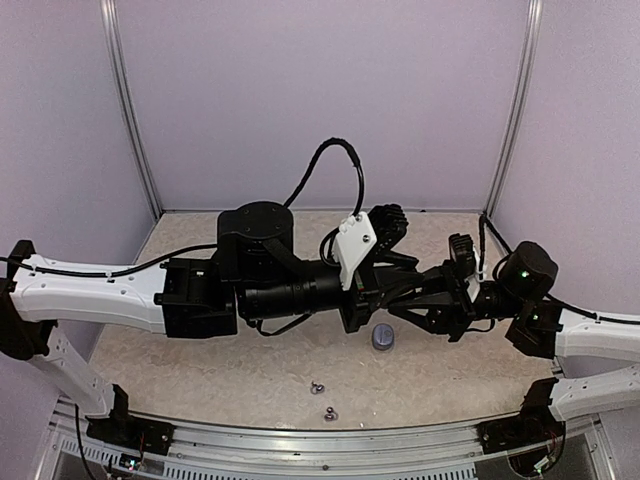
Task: Insert the wireless bluetooth earbuds into the charging case
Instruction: Insert the right earbud into the right side groove of the charging case.
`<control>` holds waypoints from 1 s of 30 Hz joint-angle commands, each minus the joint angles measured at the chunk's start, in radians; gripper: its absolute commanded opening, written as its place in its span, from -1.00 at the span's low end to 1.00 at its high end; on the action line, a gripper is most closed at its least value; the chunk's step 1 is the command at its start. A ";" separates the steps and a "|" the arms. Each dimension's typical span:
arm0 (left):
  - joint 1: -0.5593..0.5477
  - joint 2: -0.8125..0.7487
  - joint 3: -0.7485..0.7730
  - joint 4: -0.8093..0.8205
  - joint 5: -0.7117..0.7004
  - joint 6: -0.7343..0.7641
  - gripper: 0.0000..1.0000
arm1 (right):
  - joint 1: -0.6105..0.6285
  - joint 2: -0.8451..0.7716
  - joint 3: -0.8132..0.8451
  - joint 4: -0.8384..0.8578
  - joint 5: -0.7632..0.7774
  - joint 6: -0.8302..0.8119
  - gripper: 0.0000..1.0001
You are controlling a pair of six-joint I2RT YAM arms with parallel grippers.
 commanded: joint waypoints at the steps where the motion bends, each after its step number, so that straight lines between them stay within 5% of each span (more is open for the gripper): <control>1: 0.008 0.007 -0.038 0.010 0.027 -0.010 -0.79 | 0.015 -0.029 0.055 0.041 -0.030 0.011 -1.00; 10: 0.019 0.018 -0.037 -0.022 0.043 -0.015 -0.79 | 0.015 -0.033 0.084 -0.013 -0.060 -0.013 -1.00; 18: 0.027 0.005 -0.011 -0.076 0.055 0.007 -0.48 | 0.015 -0.050 0.090 -0.054 -0.050 -0.036 -1.00; 30: 0.021 -0.020 0.013 -0.093 -0.001 0.049 -0.27 | 0.016 -0.053 0.077 -0.071 -0.022 -0.036 -1.00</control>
